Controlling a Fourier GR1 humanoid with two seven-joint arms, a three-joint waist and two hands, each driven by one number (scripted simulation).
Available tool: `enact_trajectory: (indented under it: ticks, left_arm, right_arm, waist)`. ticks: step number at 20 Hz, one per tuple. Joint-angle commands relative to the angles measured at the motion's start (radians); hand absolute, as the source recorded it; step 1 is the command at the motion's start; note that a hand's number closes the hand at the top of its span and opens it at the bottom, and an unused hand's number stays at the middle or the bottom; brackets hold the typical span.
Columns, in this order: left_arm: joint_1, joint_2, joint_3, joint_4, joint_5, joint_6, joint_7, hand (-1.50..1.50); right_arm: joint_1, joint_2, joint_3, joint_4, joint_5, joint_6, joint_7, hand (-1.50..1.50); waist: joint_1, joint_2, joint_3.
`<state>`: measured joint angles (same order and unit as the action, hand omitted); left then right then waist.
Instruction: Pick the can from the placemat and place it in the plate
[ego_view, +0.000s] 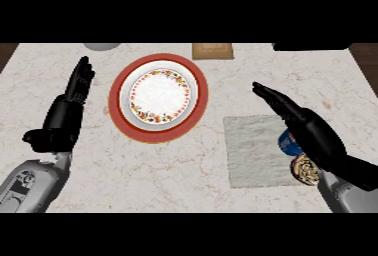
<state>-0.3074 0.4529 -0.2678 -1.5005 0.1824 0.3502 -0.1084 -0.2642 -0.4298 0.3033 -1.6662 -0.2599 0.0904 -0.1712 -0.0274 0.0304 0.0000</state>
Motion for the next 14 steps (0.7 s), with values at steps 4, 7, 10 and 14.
enact_trajectory:
  ticks: [4, 7, 10, 14]
  left_arm:
    - [0.105, -0.006, 0.025, 0.106, 0.058, -0.088, -0.016, 0.0]
    - [0.14, -0.004, 0.01, 0.11, 0.063, -0.084, 0.019, 0.0]
    - [0.212, -0.033, 0.015, 0.155, 0.105, -0.125, -0.026, 0.0]
    - [0.232, -0.027, 0.036, 0.178, 0.099, -0.17, -0.067, 0.0]
  right_arm:
    - [-0.083, 0.115, -0.035, 0.117, -0.041, -0.161, 0.309, 1.5]
    - [-0.125, -0.212, 0.004, 0.146, 0.309, -0.141, 0.275, 1.5]
    - [-0.052, 0.086, -0.103, 0.196, 0.275, -0.514, 0.272, -1.5]
    - [0.047, 0.202, 0.031, 0.121, 0.439, -0.645, 0.181, -1.5]
  waist:
    - [0.043, -0.025, -0.003]
    - [0.042, -0.039, -0.045]
    - [0.029, -0.025, -0.003]
    - [0.026, -0.031, -0.001]
